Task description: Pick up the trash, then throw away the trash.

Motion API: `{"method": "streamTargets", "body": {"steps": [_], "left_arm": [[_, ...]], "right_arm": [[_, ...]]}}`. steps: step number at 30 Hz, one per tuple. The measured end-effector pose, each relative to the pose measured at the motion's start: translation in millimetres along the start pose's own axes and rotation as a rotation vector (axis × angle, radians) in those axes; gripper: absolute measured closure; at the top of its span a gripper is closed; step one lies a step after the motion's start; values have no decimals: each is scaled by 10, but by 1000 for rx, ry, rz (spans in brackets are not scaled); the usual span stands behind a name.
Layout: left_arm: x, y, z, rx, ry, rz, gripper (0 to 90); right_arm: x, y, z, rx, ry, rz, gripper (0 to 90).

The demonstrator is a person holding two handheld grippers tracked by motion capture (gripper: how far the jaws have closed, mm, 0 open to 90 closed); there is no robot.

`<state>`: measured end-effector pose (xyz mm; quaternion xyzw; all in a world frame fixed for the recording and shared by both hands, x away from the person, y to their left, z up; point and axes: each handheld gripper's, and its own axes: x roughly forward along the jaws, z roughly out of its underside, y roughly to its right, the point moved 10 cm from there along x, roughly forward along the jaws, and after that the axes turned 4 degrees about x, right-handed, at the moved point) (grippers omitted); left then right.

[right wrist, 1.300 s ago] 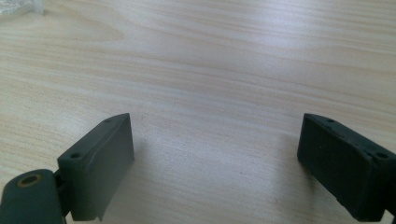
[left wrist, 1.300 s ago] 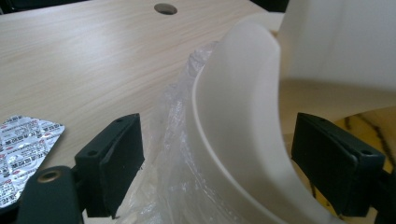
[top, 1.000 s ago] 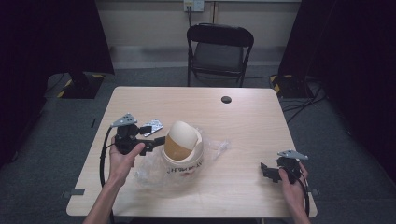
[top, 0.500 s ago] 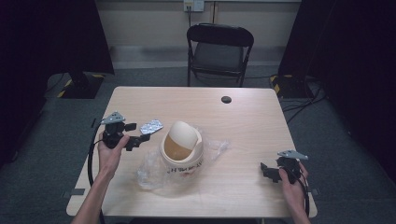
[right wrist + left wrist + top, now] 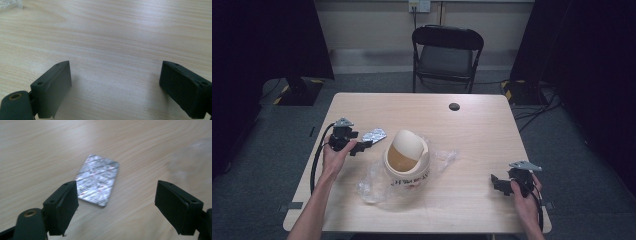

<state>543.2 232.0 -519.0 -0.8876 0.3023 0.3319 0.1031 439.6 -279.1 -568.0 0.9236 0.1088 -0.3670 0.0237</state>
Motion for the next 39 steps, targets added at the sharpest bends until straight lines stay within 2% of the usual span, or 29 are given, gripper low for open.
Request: {"method": "streamTargets", "body": {"steps": [6, 11, 15, 16, 18, 19, 22, 24, 28, 30, 34, 39], "left_arm": [[168, -124, 87, -38, 0, 0, 201], [265, -201, 118, -29, -3, -20, 206], [356, -240, 142, -54, 15, -10, 203], [403, -236, 176, -23, -9, -16, 205], [457, -224, 197, -9, -19, -26, 207], [457, -224, 197, -9, -19, -26, 213], [504, -250, 193, 29, -15, -62, 218], [522, -254, 176, 40, -10, -77, 219], [526, -243, 162, 69, -4, -72, 253], [526, -239, 162, 72, -5, -71, 269], [515, -197, 166, 81, 0, -28, 325], [498, -182, 180, 76, -7, -19, 336]], "right_arm": [[0, 1, 0, -1, 0, 0, 99], [-1, -1, 0, -1, 0, -1, 99], [0, 1, 0, -1, -1, 0, 99], [0, 1, 0, -1, -1, 0, 99], [0, 1, 0, -1, 0, 0, 99], [0, 1, 0, -1, 0, 0, 99], [0, 1, 0, 0, 0, 1, 99], [-1, -1, 1, -1, -1, -1, 99], [-1, -1, 0, -1, -1, -1, 99], [-1, 0, 0, -1, -1, -1, 99], [0, 1, 0, 1, 0, 1, 99], [-1, -1, 1, -1, -1, -2, 99]]}}
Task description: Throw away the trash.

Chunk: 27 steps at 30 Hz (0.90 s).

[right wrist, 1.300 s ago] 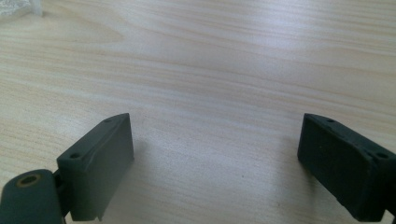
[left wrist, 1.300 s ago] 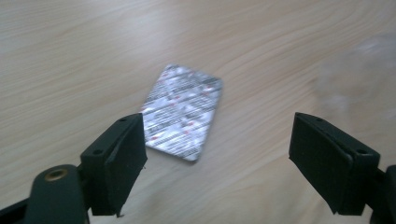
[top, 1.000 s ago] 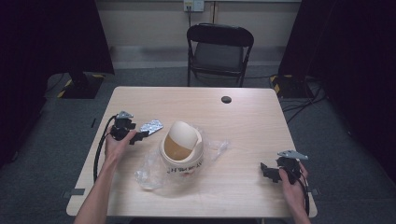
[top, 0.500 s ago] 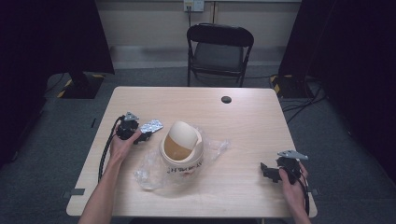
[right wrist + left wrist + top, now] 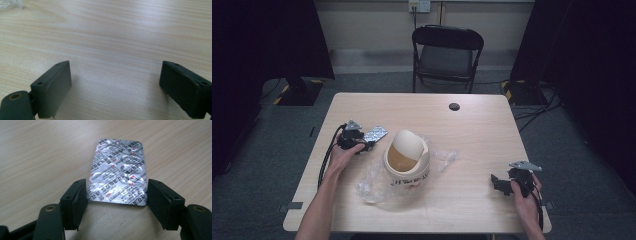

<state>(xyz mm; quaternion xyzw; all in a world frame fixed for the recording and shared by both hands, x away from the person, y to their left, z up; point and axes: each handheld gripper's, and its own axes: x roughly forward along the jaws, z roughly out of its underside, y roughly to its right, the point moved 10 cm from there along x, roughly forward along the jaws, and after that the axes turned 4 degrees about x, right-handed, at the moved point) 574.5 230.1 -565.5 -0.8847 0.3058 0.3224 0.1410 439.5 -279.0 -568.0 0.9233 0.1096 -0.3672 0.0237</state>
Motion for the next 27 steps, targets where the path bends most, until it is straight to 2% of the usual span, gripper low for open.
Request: {"method": "streamTargets", "body": {"steps": [4, 6, 11, 13, 16, 17, 21, 23, 27], "left_arm": [[-48, 51, 29, -3, -26, 13, 338], [-94, 70, 64, 14, -47, 21, 339], [-210, 155, 141, 29, -91, 67, 340], [-206, 166, 133, 29, -93, 74, 332], [-179, 162, 83, 14, -70, 64, 228], [-142, 165, 38, 20, -58, 55, 222], [-37, 199, 38, 23, -63, 46, 191], [-36, 197, 24, 24, -68, 37, 202], [-50, 231, 27, 21, -71, 45, 251]], "right_arm": [[0, 0, 0, 0, 0, 0, 99], [0, 0, 0, 0, 0, 0, 99], [-3, -7, 4, -1, 1, 0, 100], [-5, -16, 6, -2, 1, -4, 100], [-6, -18, 8, -4, 0, -4, 100], [-6, -19, 8, -4, 0, -5, 100], [-6, -18, 8, -4, 0, -5, 99], [-6, -19, 8, -4, 0, -5, 99], [-7, -24, 9, -8, -1, -9, 99]]}}
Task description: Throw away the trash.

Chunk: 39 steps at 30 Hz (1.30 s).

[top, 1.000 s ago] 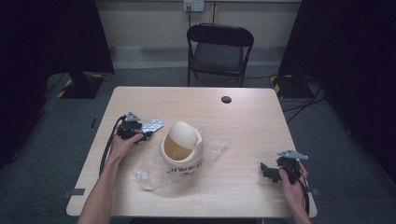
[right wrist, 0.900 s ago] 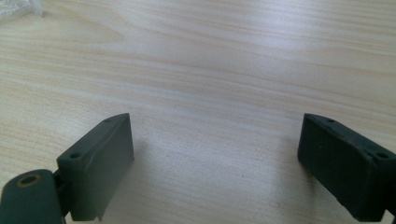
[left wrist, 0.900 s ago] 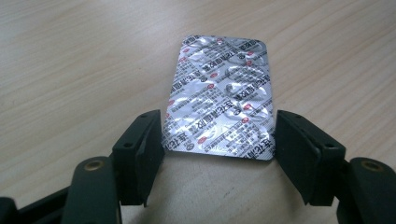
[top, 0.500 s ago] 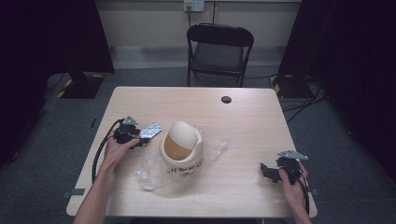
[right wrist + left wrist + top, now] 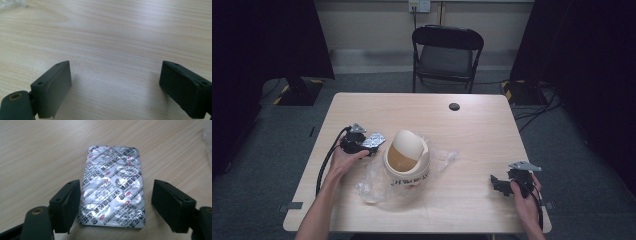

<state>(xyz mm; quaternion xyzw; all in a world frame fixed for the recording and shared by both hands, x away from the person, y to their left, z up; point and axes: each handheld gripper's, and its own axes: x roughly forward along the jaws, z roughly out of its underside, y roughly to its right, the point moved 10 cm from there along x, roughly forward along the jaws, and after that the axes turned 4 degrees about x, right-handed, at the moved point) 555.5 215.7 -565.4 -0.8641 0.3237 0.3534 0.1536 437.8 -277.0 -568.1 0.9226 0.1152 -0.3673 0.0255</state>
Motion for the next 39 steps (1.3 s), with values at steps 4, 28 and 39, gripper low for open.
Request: {"method": "streamTargets", "body": {"steps": [4, 28, 39], "left_arm": [[-39, -2, 16, 1, -7, 11, 340], [-579, 75, -223, -80, 131, 65, 342], [-802, 271, -319, -51, 186, 93, 342]], "right_arm": [[0, -1, 0, -1, 1, -1, 100], [0, -1, 0, 0, 1, -1, 100], [0, -1, 0, -1, 0, -1, 100]]}}
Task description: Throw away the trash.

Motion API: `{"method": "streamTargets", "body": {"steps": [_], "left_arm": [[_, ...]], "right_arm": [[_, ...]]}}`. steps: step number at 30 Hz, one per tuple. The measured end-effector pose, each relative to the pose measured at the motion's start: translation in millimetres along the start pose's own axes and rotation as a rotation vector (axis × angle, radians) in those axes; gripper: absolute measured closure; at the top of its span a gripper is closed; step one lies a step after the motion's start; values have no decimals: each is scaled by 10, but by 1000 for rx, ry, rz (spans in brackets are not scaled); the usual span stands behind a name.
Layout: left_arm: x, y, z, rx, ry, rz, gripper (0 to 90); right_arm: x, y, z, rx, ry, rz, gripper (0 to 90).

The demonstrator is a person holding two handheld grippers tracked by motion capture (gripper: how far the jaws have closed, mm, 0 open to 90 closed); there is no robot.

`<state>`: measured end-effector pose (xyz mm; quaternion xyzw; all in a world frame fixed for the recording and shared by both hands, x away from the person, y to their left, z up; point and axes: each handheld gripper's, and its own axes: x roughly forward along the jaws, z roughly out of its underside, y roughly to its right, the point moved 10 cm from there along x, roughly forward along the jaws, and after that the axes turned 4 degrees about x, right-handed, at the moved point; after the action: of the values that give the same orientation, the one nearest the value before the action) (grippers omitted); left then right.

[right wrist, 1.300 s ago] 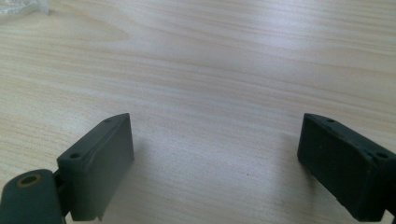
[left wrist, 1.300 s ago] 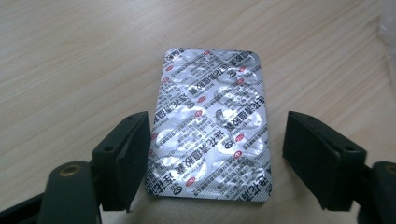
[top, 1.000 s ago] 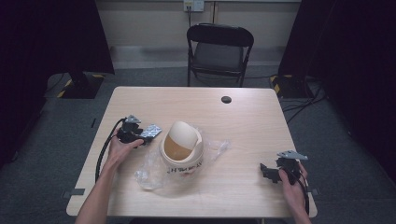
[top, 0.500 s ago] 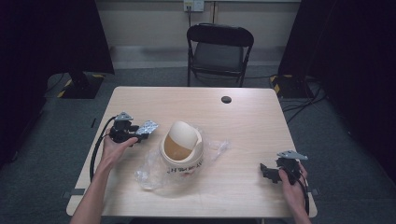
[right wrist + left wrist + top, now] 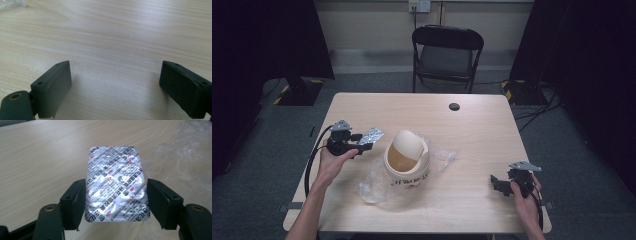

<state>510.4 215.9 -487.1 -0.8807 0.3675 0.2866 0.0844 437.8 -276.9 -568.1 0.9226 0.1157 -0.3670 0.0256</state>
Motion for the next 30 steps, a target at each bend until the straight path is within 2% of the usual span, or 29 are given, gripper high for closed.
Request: {"method": "streamTargets", "body": {"steps": [1, 8, 11, 16, 17, 21, 23, 24, 25, 26, 27, 30], "left_arm": [[-50, 34, -25, -4, 27, 2, 342], [-148, 136, 34, 15, 31, -3, 342], [-260, 183, 10, 6, 71, 4, 342], [-360, 233, 23, 24, 65, 6, 342], [-427, 259, 23, 32, 77, 3, 342], [-496, 317, 35, 34, 87, 7, 342], [-544, 402, 28, 60, 85, 26, 342], [-544, 402, 28, 60, 85, 26, 342], [-581, 487, 0, 75, 91, 50, 342], [-581, 487, 0, 75, 91, 50, 342], [-626, 560, -35, 99, 97, 56, 342], [-676, 632, -57, 118, 98, 64, 342]], "right_arm": [[0, 0, 0, 0, 0, 0, 100], [1, -1, 0, 0, -1, 0, 99], [1, 0, -1, 0, -1, 1, 99], [2, 0, -1, 0, -1, 1, 99], [2, 0, -1, 0, -1, 1, 99], [2, 0, -2, 1, -1, 1, 99], [2, 0, -2, 0, -1, 1, 99], [2, 0, -1, 0, -1, 1, 99], [2, 0, -2, 0, -1, 1, 99], [2, 0, -2, 0, -1, 1, 99], [2, -1, -1, 1, -1, 1, 99], [2, 0, -1, 0, -1, 1, 99]]}}
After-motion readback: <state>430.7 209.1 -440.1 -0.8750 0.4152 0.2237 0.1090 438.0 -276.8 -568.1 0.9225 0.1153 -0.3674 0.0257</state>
